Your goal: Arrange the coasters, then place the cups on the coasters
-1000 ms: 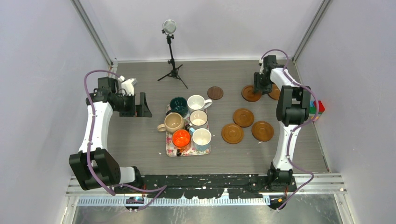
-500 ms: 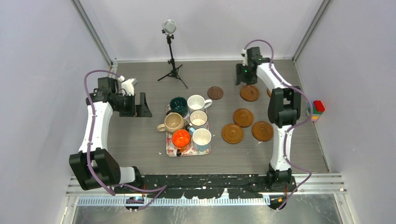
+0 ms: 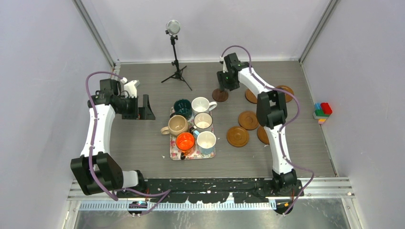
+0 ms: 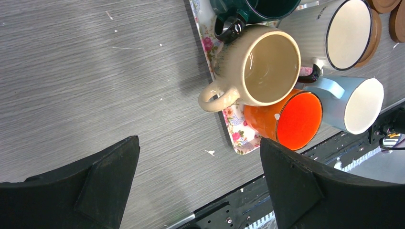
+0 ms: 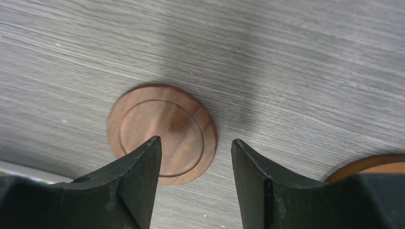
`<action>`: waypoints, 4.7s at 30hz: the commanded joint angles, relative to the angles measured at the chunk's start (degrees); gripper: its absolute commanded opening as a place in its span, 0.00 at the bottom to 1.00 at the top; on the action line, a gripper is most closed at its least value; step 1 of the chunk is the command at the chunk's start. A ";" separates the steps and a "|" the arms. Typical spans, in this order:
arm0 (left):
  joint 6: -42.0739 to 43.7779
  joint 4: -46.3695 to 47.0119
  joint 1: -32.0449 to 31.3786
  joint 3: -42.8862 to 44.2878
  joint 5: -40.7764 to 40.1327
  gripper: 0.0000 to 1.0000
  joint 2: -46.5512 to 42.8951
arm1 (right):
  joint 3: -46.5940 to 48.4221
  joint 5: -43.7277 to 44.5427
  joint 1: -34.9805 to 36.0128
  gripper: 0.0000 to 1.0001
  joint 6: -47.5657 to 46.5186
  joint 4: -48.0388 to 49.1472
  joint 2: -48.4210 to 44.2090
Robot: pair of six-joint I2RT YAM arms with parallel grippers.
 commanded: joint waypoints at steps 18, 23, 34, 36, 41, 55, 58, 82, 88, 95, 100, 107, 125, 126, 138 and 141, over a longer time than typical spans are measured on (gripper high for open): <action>1.12 0.57 -0.08 -0.31 0.39 1.00 -2.66 | -12.18 5.90 0.07 0.40 -5.85 -0.78 -4.93; 1.13 0.56 -0.06 -0.44 0.39 1.00 -3.02 | -15.37 7.57 -0.10 0.40 -6.41 -0.06 -6.40; 1.18 0.57 -0.09 -0.57 0.48 1.00 -2.62 | -20.21 5.46 -1.15 0.39 -6.62 0.07 -9.28; 1.19 0.60 -0.09 -0.49 0.66 1.00 -2.52 | -20.86 4.47 -1.14 0.39 -6.21 0.45 -10.05; 1.22 0.49 -0.10 -0.47 0.57 1.00 -2.68 | -18.90 3.93 -1.19 0.41 -5.04 0.43 -11.14; 2.33 -0.95 -0.09 0.41 -0.20 1.00 -4.01 | -23.89 -9.32 -7.84 0.66 -8.84 -9.00 -29.06; 2.85 -1.63 -0.10 0.75 -0.44 1.00 -4.71 | -31.34 -9.66 -11.93 0.68 -12.27 -11.72 -34.97; 3.47 -1.72 -0.03 -1.88 0.82 1.00 -7.65 | -62.29 11.74 -18.89 0.66 -19.91 0.75 -41.88; 3.81 -2.15 -0.11 -1.30 0.19 1.00 -7.10 | -64.04 11.58 -22.41 0.63 -20.89 2.53 -40.05; 5.47 -2.95 -0.17 1.32 -0.77 1.00 -5.44 | -65.04 9.87 -30.46 0.57 -26.42 1.88 -41.43; 5.05 -2.98 -0.17 2.37 -0.24 1.00 -4.88 | -63.15 8.23 -34.58 0.55 -28.11 1.36 -40.33; 4.81 -2.96 -0.20 1.76 -0.65 1.00 -5.50 | -60.39 7.83 -38.47 0.54 -30.14 1.13 -37.96; 4.47 -2.70 -0.23 1.25 -0.97 1.00 -5.84 | -53.02 9.14 -40.82 0.51 -29.68 2.55 -32.33; 4.43 -2.67 -0.22 1.25 -1.03 1.00 -5.79 | -52.82 9.31 -40.82 0.51 -29.81 2.39 -32.46; 4.46 -2.55 -0.22 1.17 -0.20 1.00 -5.66 | -47.25 -0.53 -40.05 0.59 -28.79 -5.60 -38.89; 4.26 -2.51 -0.19 1.33 0.08 1.00 -5.59 | -45.01 -3.37 -37.60 0.59 -26.22 -7.03 -39.26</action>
